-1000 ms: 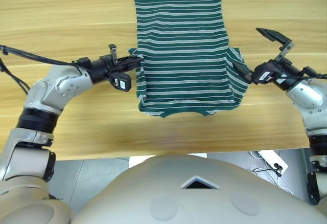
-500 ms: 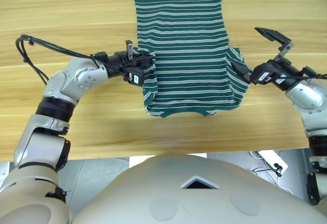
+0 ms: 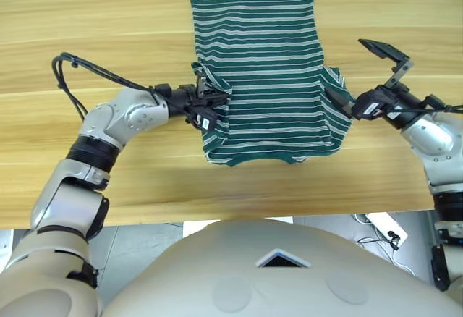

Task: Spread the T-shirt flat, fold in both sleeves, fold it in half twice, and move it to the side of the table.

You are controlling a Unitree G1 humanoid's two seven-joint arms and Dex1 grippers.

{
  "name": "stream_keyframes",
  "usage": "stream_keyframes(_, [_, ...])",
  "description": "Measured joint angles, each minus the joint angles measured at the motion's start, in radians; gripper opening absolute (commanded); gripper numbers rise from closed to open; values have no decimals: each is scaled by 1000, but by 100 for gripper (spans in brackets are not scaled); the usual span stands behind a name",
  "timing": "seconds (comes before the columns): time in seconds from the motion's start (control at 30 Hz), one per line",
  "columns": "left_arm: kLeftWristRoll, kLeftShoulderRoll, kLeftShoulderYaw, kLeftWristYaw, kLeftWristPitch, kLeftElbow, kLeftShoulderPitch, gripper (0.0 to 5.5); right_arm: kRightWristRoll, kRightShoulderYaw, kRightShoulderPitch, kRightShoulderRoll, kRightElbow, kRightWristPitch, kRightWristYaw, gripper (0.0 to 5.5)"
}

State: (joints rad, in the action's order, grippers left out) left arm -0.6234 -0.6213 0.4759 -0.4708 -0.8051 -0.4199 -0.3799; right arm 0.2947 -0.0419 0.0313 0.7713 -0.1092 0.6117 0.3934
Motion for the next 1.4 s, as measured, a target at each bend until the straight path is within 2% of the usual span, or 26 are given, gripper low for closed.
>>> stream_keyframes(0.37, [15, 0, 26, -37, -3, 39, 7, 2, 0, -6, 0, -9, 0, -2, 0, 540])
stream_keyframes(0.67, [-2, 5, 30, -37, 8, -17, 2, 2, 0, -7, 0, -10, 0, -3, 0, 540])
stream_keyframes(0.8, [7, 22, 28, -37, 21, -41, -14, 81, 0, -7, 0, -10, 1, -4, 0, 540])
stream_keyframes(1.0, [72, 35, 17, -37, 19, -39, -15, 170, 1, -7, 0, -10, 2, -22, -1, 540])
stream_keyframes(1.13, [120, 54, 11, -34, -4, -24, -15, 226, 140, 3, -17, -4, -44, -98, -84, 540])
stream_keyframes(1.33, [139, 57, -9, -19, -17, -19, -12, 317, 284, 138, 85, 140, -32, -209, -162, 540])
stream_keyframes(1.4, [148, 44, -23, -15, -17, -17, -10, 323, 307, 161, 138, 181, -29, -235, -155, 540])
